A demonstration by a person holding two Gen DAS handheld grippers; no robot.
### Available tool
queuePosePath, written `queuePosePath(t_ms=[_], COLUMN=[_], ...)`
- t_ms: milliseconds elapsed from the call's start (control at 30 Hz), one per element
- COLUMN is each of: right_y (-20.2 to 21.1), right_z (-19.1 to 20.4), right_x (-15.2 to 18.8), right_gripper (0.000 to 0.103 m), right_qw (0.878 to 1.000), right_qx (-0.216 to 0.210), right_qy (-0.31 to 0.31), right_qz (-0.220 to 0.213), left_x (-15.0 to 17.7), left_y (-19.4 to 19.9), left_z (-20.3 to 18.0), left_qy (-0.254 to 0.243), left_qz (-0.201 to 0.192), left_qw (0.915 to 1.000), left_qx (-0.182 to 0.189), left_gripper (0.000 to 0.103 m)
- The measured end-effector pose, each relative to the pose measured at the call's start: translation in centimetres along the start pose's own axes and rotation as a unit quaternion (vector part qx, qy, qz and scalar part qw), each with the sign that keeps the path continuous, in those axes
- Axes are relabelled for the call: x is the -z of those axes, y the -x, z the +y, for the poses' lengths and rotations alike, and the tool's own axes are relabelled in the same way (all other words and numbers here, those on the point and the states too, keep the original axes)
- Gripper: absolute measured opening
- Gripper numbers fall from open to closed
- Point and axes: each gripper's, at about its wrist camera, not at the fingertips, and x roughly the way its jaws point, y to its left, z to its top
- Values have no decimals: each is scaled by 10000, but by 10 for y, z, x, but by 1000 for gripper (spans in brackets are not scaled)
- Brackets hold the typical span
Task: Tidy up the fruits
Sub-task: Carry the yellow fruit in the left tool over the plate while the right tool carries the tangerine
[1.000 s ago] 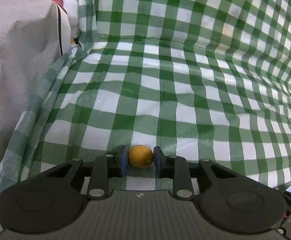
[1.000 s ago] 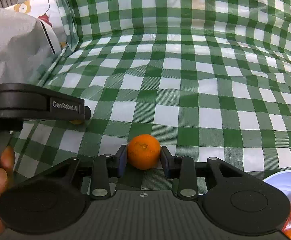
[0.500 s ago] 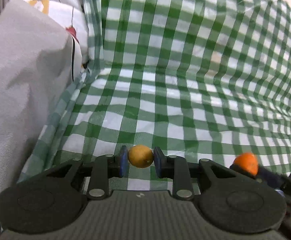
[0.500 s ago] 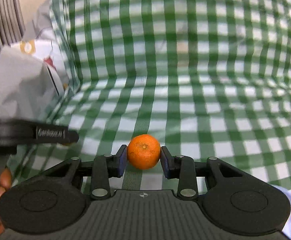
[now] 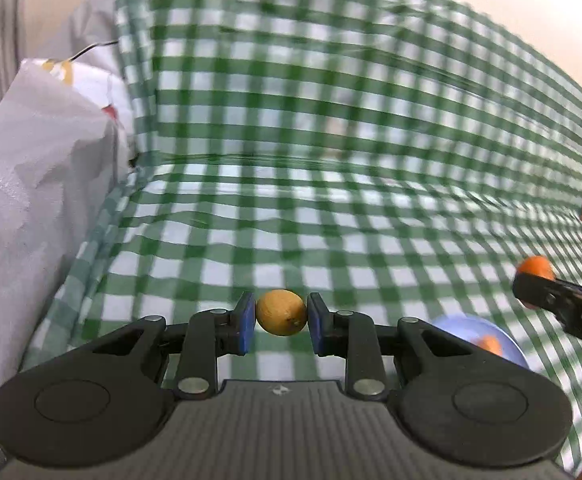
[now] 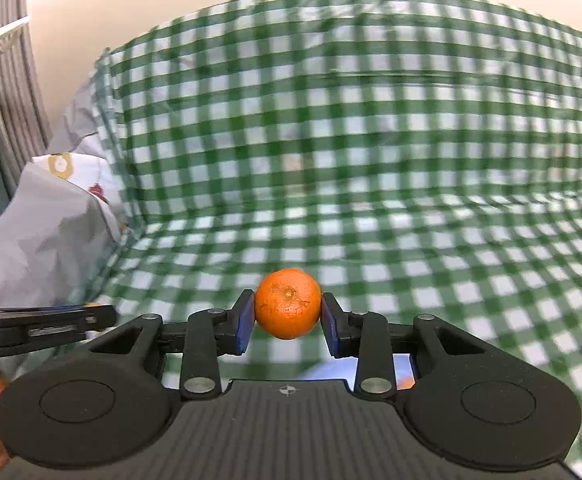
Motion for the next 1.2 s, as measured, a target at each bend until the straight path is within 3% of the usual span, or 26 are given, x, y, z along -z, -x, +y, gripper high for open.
queuePosePath(t_ms=[167, 300, 567, 933, 1200], right_y=[19, 35, 45, 40, 23], right_z=[-43, -67, -98, -116, -107], right_x=[27, 32, 42, 44, 40], right_gripper=[36, 36, 36, 37, 37], right_qw=[9986, 9978, 9962, 9953, 9954], right_qx=[393, 613, 842, 906, 811], right_qy=[-288, -249, -79, 5, 186], right_qz=[223, 99, 190, 346, 471], left_x=[21, 31, 33, 34, 49], left_y=[16, 18, 4, -14, -23], left_z=[-35, -51, -55, -69, -116], left_qy=[-350, -547, -559, -436, -1043], left_qz=[75, 80, 195, 397, 354], left_qw=[9992, 9983, 9981, 9968, 9882], left_qx=[181, 196, 184, 534, 1066], left_gripper=[30, 30, 30, 30, 30])
